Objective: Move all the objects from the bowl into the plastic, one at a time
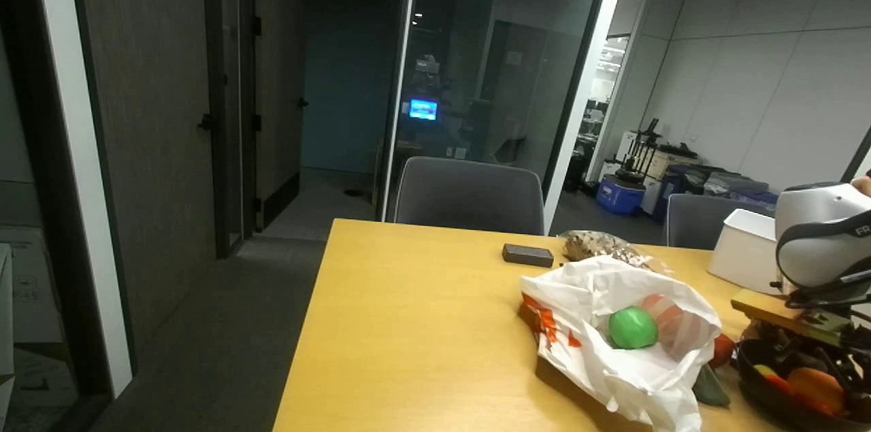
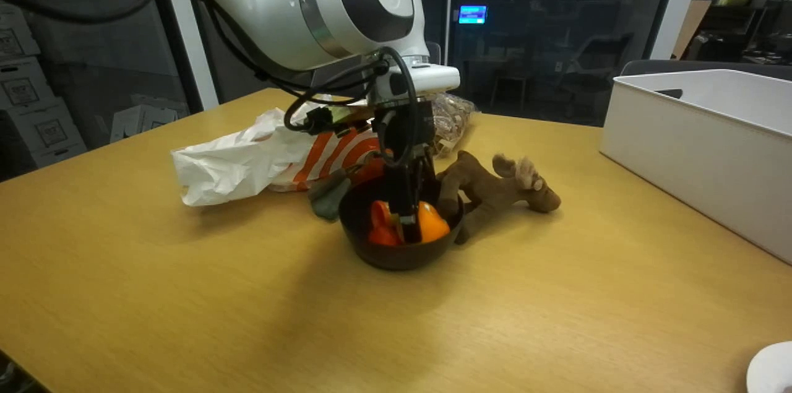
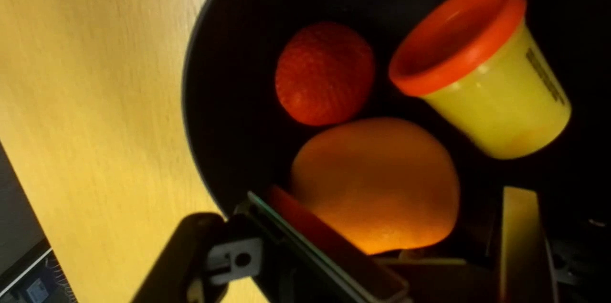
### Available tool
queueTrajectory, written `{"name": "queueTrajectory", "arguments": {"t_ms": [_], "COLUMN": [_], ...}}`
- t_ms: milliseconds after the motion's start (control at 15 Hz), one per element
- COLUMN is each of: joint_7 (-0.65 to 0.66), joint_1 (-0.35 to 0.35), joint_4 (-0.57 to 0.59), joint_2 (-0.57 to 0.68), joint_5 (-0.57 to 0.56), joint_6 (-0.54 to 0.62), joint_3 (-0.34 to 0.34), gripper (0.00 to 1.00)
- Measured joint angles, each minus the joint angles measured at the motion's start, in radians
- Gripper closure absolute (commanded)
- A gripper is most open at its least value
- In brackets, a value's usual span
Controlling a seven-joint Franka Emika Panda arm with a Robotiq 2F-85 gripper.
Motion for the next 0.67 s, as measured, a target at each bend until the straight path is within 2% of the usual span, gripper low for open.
{"name": "queueTrajectory", "arguments": {"t_ms": [400, 667], "joint_7": [-0.005, -0.103], "joint_1": [0.0, 0.001], "joint_4": [0.002, -0.035], "joint_2": [-0.019, -0.165], "joint_5": [0.0, 0.002], "joint_6": [0.002, 0.013], "joint_3": [0.0, 0.006], "gripper": [0.42, 0.42]}}
